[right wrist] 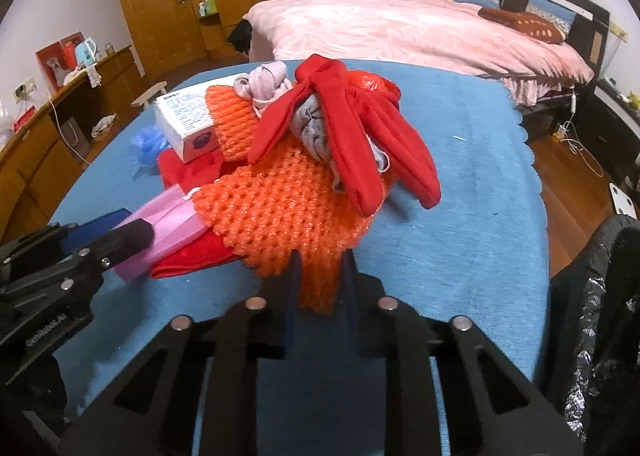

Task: Collect trash
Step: 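Grasp the orange mesh pad with the right gripper while the left gripper holds the pink item, then carry the pink item and orange pad over the bin and release both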

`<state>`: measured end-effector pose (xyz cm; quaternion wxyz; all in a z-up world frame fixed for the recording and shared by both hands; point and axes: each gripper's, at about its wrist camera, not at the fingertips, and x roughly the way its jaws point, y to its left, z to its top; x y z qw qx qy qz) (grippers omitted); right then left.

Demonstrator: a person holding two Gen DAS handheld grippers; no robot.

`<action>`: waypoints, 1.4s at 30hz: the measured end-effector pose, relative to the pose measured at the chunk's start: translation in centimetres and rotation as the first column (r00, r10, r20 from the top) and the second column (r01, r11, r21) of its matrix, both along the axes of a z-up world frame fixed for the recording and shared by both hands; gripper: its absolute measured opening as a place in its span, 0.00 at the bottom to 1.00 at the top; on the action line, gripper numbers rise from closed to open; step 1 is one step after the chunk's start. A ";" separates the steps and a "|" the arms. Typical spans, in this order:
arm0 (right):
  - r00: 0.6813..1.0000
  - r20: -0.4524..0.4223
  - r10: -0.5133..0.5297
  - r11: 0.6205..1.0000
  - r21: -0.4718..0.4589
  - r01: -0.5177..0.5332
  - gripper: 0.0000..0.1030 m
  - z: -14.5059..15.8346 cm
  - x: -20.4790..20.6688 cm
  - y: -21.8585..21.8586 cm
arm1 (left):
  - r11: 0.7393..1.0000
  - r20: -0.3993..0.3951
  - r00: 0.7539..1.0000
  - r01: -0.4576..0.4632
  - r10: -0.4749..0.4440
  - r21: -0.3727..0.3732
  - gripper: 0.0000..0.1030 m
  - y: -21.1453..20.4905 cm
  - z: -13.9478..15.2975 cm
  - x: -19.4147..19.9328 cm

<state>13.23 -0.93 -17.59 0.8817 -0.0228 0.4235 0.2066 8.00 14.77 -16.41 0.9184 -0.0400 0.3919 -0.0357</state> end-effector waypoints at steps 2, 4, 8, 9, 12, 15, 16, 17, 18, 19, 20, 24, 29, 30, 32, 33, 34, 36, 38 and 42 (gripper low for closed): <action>1.000 -0.007 -0.007 1.000 0.025 0.007 0.11 0.3 -0.1 -0.4 | 1.000 0.002 1.000 0.003 -0.003 0.004 0.17 -0.2 0.1 -0.1; 1.000 -0.006 -0.009 0.999 0.046 0.009 0.10 0.8 -0.3 -0.8 | 1.000 0.009 1.000 0.000 0.000 0.002 0.16 -0.2 0.4 -0.3; 1.000 0.015 0.003 0.998 0.062 -0.004 0.10 2.2 -1.1 -1.2 | 1.000 0.040 0.999 -0.011 0.011 0.000 0.14 -0.4 2.1 -0.7; 1.000 0.017 0.003 0.998 0.070 -0.004 0.10 2.5 -1.2 -1.4 | 1.000 0.050 0.999 -0.013 0.013 0.003 0.14 -0.5 2.5 -0.8; 0.999 0.040 0.006 0.996 0.093 -0.010 0.10 3.9 -1.6 -2.1 | 1.000 0.074 0.997 -0.012 0.011 0.007 0.13 -0.9 3.7 -1.0; 0.998 0.065 0.012 0.994 0.109 -0.019 0.10 5.4 -1.9 -2.6 | 1.000 0.094 0.996 -0.010 0.009 0.003 0.12 -1.2 4.8 -1.1; 0.997 0.074 0.013 0.993 0.114 -0.021 0.10 5.9 -2.0 -2.8 | 1.000 0.099 0.995 -0.008 0.008 0.002 0.12 -1.3 5.0 -1.2; 0.997 0.081 0.014 0.993 0.119 -0.023 0.10 6.4 -2.1 -3.0 | 1.000 0.104 0.995 -0.006 0.006 0.001 0.12 -1.5 5.3 -1.2; 0.996 0.085 0.014 0.992 0.122 -0.024 0.10 6.7 -2.1 -3.2 | 1.000 0.108 0.994 -0.003 0.003 0.000 0.12 -1.6 5.5 -1.3; 0.996 0.090 0.014 0.991 0.128 -0.026 0.10 7.2 -2.1 -3.4 | 1.000 0.110 0.994 -0.002 0.002 -0.002 0.12 -1.7 5.8 -1.2; 0.995 0.095 0.013 0.991 0.132 -0.026 0.10 7.5 -2.3 -3.5 | 1.000 0.113 0.994 0.000 0.001 -0.005 0.12 -1.8 6.0 -1.3; 0.994 0.110 0.009 0.989 0.144 -0.025 0.10 8.6 -2.7 -4.1 | 1.000 0.123 0.992 0.006 -0.005 -0.007 0.12 -2.4 6.8 -1.4; 0.990 0.140 0.011 0.989 0.144 -0.031 0.10 10.0 -3.5 -5.0 | 1.000 0.141 0.990 0.019 -0.018 -0.006 0.12 -3.3 7.7 -1.7; 0.990 0.144 0.010 0.989 0.143 -0.031 0.10 10.3 -3.6 -5.2 | 1.000 0.144 0.989 0.021 -0.020 -0.006 0.12 -3.5 7.9 -1.7; 0.988 0.152 0.005 0.989 0.144 -0.028 0.10 10.7 -3.9 -5.6 | 1.000 0.151 0.988 0.027 -0.026 -0.008 0.12 -3.7 8.2 -1.9; 0.988 0.156 0.000 0.989 0.148 -0.023 0.10 10.9 -4.0 -5.9 | 0.999 0.158 0.987 0.031 -0.030 -0.008 0.12 -4.0 8.5 -1.9; 0.987 0.159 -0.005 0.989 0.150 -0.019 0.10 11.1 -4.1 -6.1 | 0.999 0.163 0.986 0.033 -0.032 -0.008 0.12 -4.2 8.7 -2.0; 0.985 0.169 -0.021 0.988 0.154 -0.005 0.10 11.5 -4.3 -6.9 | 0.999 0.174 0.984 0.039 -0.036 -0.011 0.12 -4.6 9.2 -2.0; 0.983 0.179 -0.038 0.988 0.156 0.009 0.10 12.0 -4.4 -7.8 | 0.999 0.183 0.982 0.045 -0.041 -0.014 0.12 -5.0 9.6 -2.1; 0.975 0.206 -0.080 0.986 0.161 0.047 0.10 13.0 -4.9 -9.9 | 0.998 0.206 0.977 0.067 -0.062 -0.016 0.12 -6.2 10.5 -2.1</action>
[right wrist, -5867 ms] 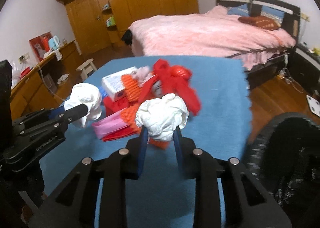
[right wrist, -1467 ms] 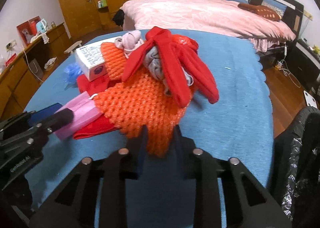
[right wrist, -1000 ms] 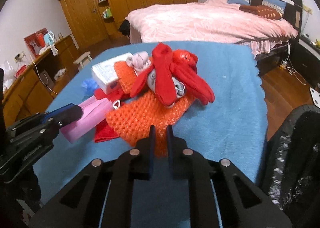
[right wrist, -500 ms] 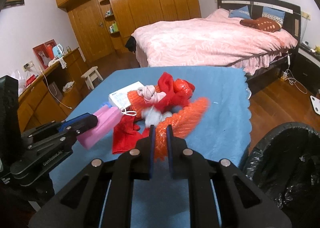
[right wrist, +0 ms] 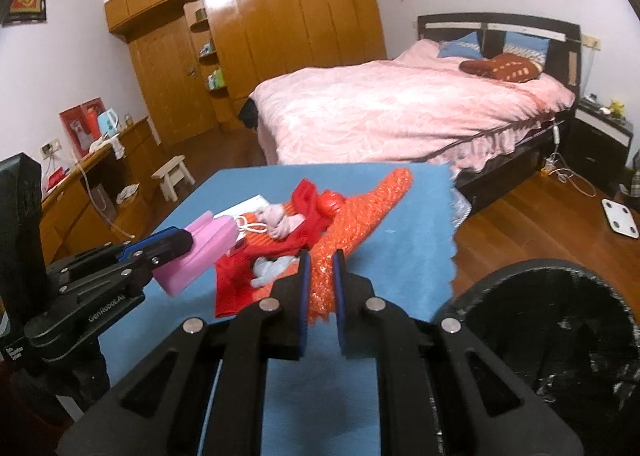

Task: Collect trash
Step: 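Carry the pink item and orange pad over the bin and release both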

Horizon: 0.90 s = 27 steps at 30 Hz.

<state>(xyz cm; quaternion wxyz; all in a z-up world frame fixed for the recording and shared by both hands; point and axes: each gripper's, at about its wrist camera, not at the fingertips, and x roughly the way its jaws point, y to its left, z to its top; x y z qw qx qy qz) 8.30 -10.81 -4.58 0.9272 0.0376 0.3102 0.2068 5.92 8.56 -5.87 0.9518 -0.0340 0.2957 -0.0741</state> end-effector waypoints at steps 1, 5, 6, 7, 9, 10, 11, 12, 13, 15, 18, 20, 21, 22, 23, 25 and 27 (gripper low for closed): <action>1.000 0.006 -0.012 1.000 0.000 0.012 0.10 0.2 -0.1 -0.6 | 1.000 0.004 1.000 0.006 -0.006 -0.001 0.12 -0.5 0.2 0.0; 0.998 0.020 -0.060 0.998 -0.002 0.060 0.10 0.8 -0.8 -3.0 | 0.999 0.023 0.999 0.047 -0.047 -0.006 0.12 -2.4 0.9 0.0; 0.997 0.023 -0.071 0.997 -0.003 0.072 0.10 0.8 -1.0 -3.6 | 0.998 0.026 0.998 0.058 -0.057 -0.008 0.12 -3.0 1.1 0.0; 0.996 0.025 -0.082 0.997 -0.004 0.082 0.10 0.8 -1.2 -4.0 | 0.998 0.028 0.997 0.066 -0.066 -0.009 0.12 -3.3 1.2 0.1; 0.994 0.030 -0.108 0.994 -0.009 0.108 0.10 1.0 -1.6 -5.3 | 0.996 0.030 0.996 0.086 -0.086 -0.013 0.12 -4.4 1.3 0.2; 0.992 0.032 -0.120 0.993 -0.011 0.121 0.10 1.1 -1.8 -5.9 | 0.995 0.031 0.995 0.100 -0.099 -0.016 0.12 -5.0 1.3 0.3; 0.991 0.034 -0.133 0.991 -0.014 0.133 0.10 1.0 -2.1 -6.6 | 0.993 0.031 0.993 0.114 -0.114 -0.018 0.12 -5.7 1.3 0.4; 0.989 0.034 -0.144 0.989 -0.018 0.145 0.10 1.0 -2.2 -7.2 | 0.992 0.031 0.991 0.128 -0.127 -0.019 0.12 -6.3 1.3 0.4; 0.987 0.035 -0.156 0.987 -0.022 0.156 0.10 0.9 -2.4 -7.7 | 0.990 0.031 0.990 0.138 -0.137 -0.019 0.12 -6.8 1.2 0.3; 0.981 0.036 -0.188 0.981 -0.029 0.189 0.10 0.9 -3.0 -9.2 | 0.986 0.031 0.986 0.167 -0.166 -0.026 0.12 -8.3 1.2 0.5; 0.972 0.036 -0.233 0.971 -0.040 0.234 0.10 0.7 -3.8 -11.3 | 0.977 0.032 0.977 0.211 -0.210 -0.031 0.12 -10.4 1.1 0.6; 0.965 0.035 -0.260 0.964 -0.048 0.262 0.10 0.5 -4.3 -12.5 | 0.969 0.032 0.970 0.243 -0.242 -0.035 0.12 -11.9 1.0 0.6; 0.961 0.033 -0.275 0.960 -0.052 0.276 0.10 0.4 -4.5 -13.3 | 0.966 0.032 0.967 0.255 -0.254 -0.036 0.12 -12.4 0.9 0.5; 0.957 0.031 -0.289 0.955 -0.056 0.290 0.10 0.3 -4.8 -14.0 | 0.961 0.030 0.962 0.273 -0.272 -0.037 0.12 -13.3 0.8 0.6; 0.954 0.029 -0.299 0.952 -0.058 0.301 0.10 0.2 -4.9 -14.5 | 0.956 0.027 0.957 0.290 -0.289 -0.042 0.12 -14.1 0.7 0.6; 0.945 0.025 -0.326 0.943 -0.067 0.327 0.10 -0.1 -5.5 -15.7 | 0.948 0.021 0.949 0.316 -0.315 -0.049 0.12 -15.3 0.5 0.7; 0.937 0.018 -0.348 0.935 -0.072 0.348 0.10 -0.5 -5.8 -16.7 | 0.938 0.016 0.939 0.344 -0.343 -0.053 0.12 -16.8 0.2 0.8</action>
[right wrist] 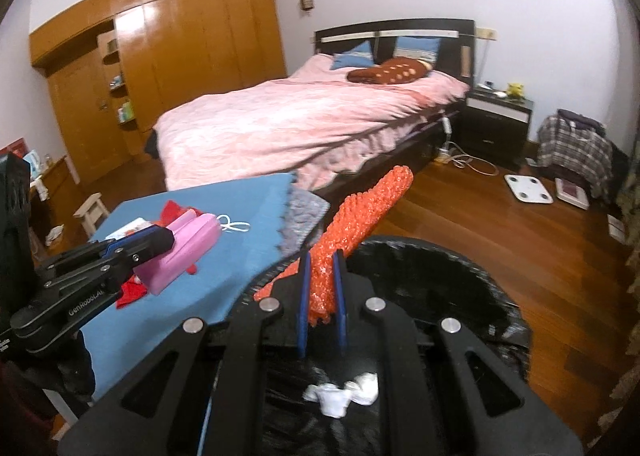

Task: Collect trash
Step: 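Carry the pink item and orange pad over the bin and release both, then return to the pile and grasp the grey balled sock with the right gripper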

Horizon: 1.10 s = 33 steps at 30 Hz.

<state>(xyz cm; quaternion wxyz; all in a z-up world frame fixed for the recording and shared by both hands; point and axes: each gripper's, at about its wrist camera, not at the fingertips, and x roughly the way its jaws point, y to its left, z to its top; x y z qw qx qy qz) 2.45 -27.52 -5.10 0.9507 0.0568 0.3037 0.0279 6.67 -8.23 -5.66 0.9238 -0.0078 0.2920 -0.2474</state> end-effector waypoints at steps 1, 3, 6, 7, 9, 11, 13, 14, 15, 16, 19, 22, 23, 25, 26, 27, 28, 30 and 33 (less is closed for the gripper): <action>1.000 -0.005 -0.012 1.000 -0.001 0.012 0.10 -0.2 -0.2 -0.5 | 1.000 -0.003 1.000 0.011 -0.011 -0.001 0.12 -0.6 -0.1 0.1; 0.999 -0.014 -0.032 0.999 -0.003 0.032 0.10 -0.6 -0.5 -1.5 | 0.999 -0.013 0.999 0.038 -0.038 -0.002 0.12 -2.2 -0.4 0.2; 0.998 -0.027 -0.060 0.998 -0.003 0.060 0.10 -1.2 -1.0 -2.6 | 0.997 -0.029 0.997 0.071 -0.071 -0.004 0.12 -3.7 -1.1 0.2; 0.997 -0.033 -0.069 0.998 -0.003 0.069 0.10 -1.5 -1.1 -3.0 | 0.997 -0.033 0.996 0.081 -0.081 -0.005 0.12 -4.1 -1.2 0.3; 0.995 -0.043 -0.085 0.996 -0.002 0.085 0.10 -1.8 -1.1 -3.7 | 0.994 -0.041 0.993 0.107 -0.107 -0.006 0.13 -5.0 -1.5 0.2; 0.994 -0.055 -0.100 0.995 -0.006 0.100 0.12 -2.2 -1.2 -4.2 | 0.992 -0.050 0.991 0.122 -0.122 -0.010 0.23 -5.7 -1.7 0.2; 0.991 -0.067 -0.116 0.993 -0.011 0.115 0.14 -2.7 -1.3 -4.6 | 0.993 -0.058 0.991 0.120 -0.121 -0.017 0.38 -5.8 -1.8 0.2; 0.990 -0.071 -0.121 0.993 -0.010 0.120 0.15 -2.7 -1.3 -4.6 | 0.993 -0.056 0.992 0.115 -0.116 -0.022 0.45 -5.7 -1.8 0.2; 0.989 -0.078 -0.126 0.992 -0.008 0.126 0.16 -2.9 -1.4 -4.8 | 0.994 -0.055 0.992 0.111 -0.112 -0.023 0.46 -5.7 -1.8 0.2; 0.988 -0.082 -0.130 0.991 -0.006 0.130 0.17 -3.1 -1.4 -5.1 | 0.994 -0.055 0.993 0.103 -0.104 -0.024 0.51 -5.2 -1.7 0.2; 0.986 -0.089 -0.140 0.990 -0.010 0.140 0.29 -3.4 -1.4 -5.2 | 0.997 -0.052 0.996 0.072 -0.073 -0.024 0.62 -4.2 -1.7 0.5; 0.985 -0.079 -0.155 0.988 -0.021 0.154 0.60 -3.3 -1.5 -4.8 | 0.999 -0.044 0.998 0.041 -0.041 -0.015 0.72 -2.9 -1.6 0.6; 0.984 -0.071 -0.161 0.987 -0.027 0.159 0.72 -3.3 -1.6 -4.6 | 1.000 -0.037 0.999 0.027 -0.027 -0.008 0.76 -2.4 -1.5 0.6; 0.985 -0.057 -0.163 0.986 -0.031 0.161 0.86 -3.1 -1.5 -4.2 | 1.000 -0.026 1.000 0.002 -0.002 0.005 0.81 -1.4 -1.4 0.5; 0.986 -0.051 -0.160 0.987 -0.027 0.159 0.89 -3.0 -1.5 -4.0 | 1.000 -0.023 1.000 -0.018 0.019 0.010 0.84 -0.7 -1.4 0.5; 0.987 -0.048 -0.156 0.988 -0.021 0.155 0.89 -3.0 -1.4 -3.9 | 0.999 -0.022 0.999 -0.033 0.033 0.012 0.84 -0.1 -1.3 0.6; 0.987 -0.046 -0.153 0.988 -0.012 0.153 0.90 -2.9 -1.3 -3.6 | 0.998 -0.022 0.998 -0.055 0.055 0.012 0.85 0.8 -1.3 0.6; 0.988 -0.038 -0.150 0.989 -0.001 0.150 0.93 -2.8 -1.1 -3.1 | 0.996 -0.021 0.995 -0.093 0.093 0.015 0.86 2.2 -1.2 0.8; 0.990 -0.022 -0.136 0.991 0.012 0.136 0.93 -2.4 -0.5 -1.8 | 0.986 -0.012 0.986 -0.165 0.166 0.029 0.87 5.0 -1.3 1.0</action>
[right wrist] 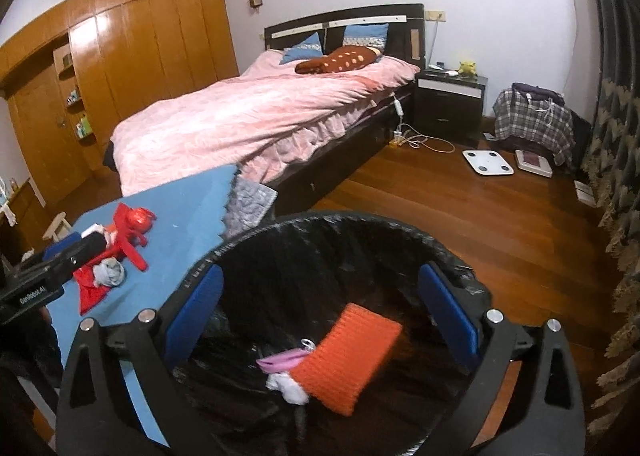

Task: Collect trash
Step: 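Return to the pile and grasp the grey balled sock with the right gripper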

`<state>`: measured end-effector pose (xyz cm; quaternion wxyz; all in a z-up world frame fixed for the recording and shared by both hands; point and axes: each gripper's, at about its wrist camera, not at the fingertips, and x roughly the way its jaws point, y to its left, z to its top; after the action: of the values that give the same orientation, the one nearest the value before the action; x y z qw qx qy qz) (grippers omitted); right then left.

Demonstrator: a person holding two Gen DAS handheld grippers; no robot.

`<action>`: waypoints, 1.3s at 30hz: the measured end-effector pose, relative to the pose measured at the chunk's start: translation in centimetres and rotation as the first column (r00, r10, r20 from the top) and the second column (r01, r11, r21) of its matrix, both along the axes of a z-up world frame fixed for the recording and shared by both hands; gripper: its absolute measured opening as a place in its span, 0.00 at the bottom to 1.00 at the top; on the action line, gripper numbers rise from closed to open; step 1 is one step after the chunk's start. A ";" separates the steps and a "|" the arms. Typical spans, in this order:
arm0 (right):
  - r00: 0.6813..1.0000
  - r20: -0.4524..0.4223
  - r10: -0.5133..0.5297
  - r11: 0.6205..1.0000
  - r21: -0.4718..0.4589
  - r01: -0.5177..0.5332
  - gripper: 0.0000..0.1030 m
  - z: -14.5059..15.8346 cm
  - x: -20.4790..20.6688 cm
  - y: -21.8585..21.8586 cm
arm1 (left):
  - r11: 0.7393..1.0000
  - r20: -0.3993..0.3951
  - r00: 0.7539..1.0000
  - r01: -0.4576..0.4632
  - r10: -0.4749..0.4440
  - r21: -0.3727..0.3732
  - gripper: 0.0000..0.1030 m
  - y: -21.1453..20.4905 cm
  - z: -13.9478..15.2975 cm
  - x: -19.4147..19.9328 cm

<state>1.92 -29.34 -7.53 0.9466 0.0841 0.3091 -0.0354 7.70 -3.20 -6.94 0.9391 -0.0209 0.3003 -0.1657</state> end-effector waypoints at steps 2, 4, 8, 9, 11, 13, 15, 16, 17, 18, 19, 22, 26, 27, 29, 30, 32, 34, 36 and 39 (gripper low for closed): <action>1.000 0.011 0.017 1.000 0.005 -0.017 0.94 0.3 0.6 1.1 | 0.999 0.000 0.999 -0.040 0.040 0.011 0.87 1.7 -0.2 0.1; 0.999 0.021 0.039 0.999 0.004 -0.039 0.94 0.5 1.1 2.4 | 0.997 0.001 0.997 -0.076 0.076 0.020 0.87 3.2 -0.4 0.1; 0.994 0.037 0.101 0.995 -0.004 -0.100 0.94 0.8 2.3 5.5 | 0.987 0.002 0.988 -0.153 0.154 0.040 0.87 6.8 -0.9 0.1; 0.993 0.039 0.115 0.993 -0.006 -0.115 0.94 0.9 2.6 6.3 | 0.984 0.001 0.985 -0.172 0.172 0.042 0.87 7.7 -1.1 0.2; 0.988 0.042 0.149 0.989 -0.008 -0.149 0.94 0.8 3.4 8.1 | 0.977 0.001 0.978 -0.206 0.206 0.049 0.87 9.2 -1.3 0.2; 0.983 0.044 0.178 0.984 -0.010 -0.178 0.94 0.6 4.2 9.7 | 0.969 0.006 0.971 -0.238 0.239 0.061 0.87 10.5 -1.5 0.2; 0.978 0.043 0.206 0.979 -0.006 -0.206 0.94 0.5 5.0 11.3 | 0.958 0.013 0.961 -0.276 0.276 0.078 0.87 12.2 -2.0 0.1; 0.975 0.044 0.219 0.976 -0.006 -0.219 0.94 0.3 5.4 12.2 | 0.953 0.014 0.957 -0.290 0.290 0.082 0.87 12.9 -2.1 0.1; 0.972 0.044 0.232 0.973 -0.006 -0.232 0.94 0.1 5.9 13.1 | 0.947 0.012 0.951 -0.309 0.309 0.084 0.87 13.9 -2.4 0.2; 0.969 0.045 0.244 0.970 -0.007 -0.244 0.94 0.0 6.2 13.8 | 0.941 0.009 0.945 -0.327 0.328 0.085 0.87 14.7 -2.6 0.3; 0.965 0.046 0.258 0.966 -0.012 -0.257 0.94 -0.2 6.6 14.6 | 0.936 0.007 0.940 -0.341 0.342 0.086 0.87 15.5 -2.8 0.3; 0.956 0.037 0.291 0.957 -0.026 -0.291 0.94 -1.0 7.6 16.8 | 0.920 0.001 0.924 -0.382 0.383 0.088 0.87 17.7 -3.5 0.5; 0.945 0.018 0.328 0.945 -0.017 -0.328 0.94 -2.4 9.0 19.7 | 0.908 -0.014 0.912 -0.408 0.411 0.093 0.87 19.6 -4.6 0.8; 0.941 0.013 0.339 0.941 -0.017 -0.339 0.94 -2.7 9.3 20.4 | 0.907 -0.018 0.910 -0.410 0.414 0.095 0.87 19.9 -4.9 0.9; 0.931 0.000 0.365 0.931 -0.021 -0.365 0.94 -3.4 9.9 21.9 | 0.906 -0.027 0.909 -0.412 0.416 0.096 0.86 20.2 -5.4 1.1; 0.927 -0.003 0.375 0.927 -0.022 -0.375 0.94 -3.7 10.1 22.4 | 0.906 -0.031 0.908 -0.412 0.417 0.095 0.86 20.4 -5.6 1.1; 0.919 -0.012 0.395 0.918 -0.028 -0.395 0.94 -4.3 10.5 23.7 | 0.904 -0.038 0.906 -0.417 0.422 0.095 0.85 21.0 -6.2 1.2; 0.910 -0.030 0.414 0.910 -0.032 -0.414 0.94 -5.0 11.0 25.0 | 0.902 -0.046 0.903 -0.423 0.428 0.091 0.84 21.5 -6.6 1.3; 0.905 -0.038 0.424 0.904 -0.035 -0.425 0.94 -5.7 11.5 26.1 | 0.897 -0.054 0.897 -0.432 0.438 0.092 0.84 22.3 -7.1 1.4; 0.899 -0.061 0.434 0.899 -0.035 -0.437 0.94 -6.9 12.3 27.4 | 0.892 -0.062 0.892 -0.442 0.448 0.093 0.83 23.4 -7.6 1.5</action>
<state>14.24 -1.90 -14.41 0.9240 -0.0106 0.3434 0.1678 9.21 20.18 -14.55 0.9391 -0.0601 0.3318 0.0664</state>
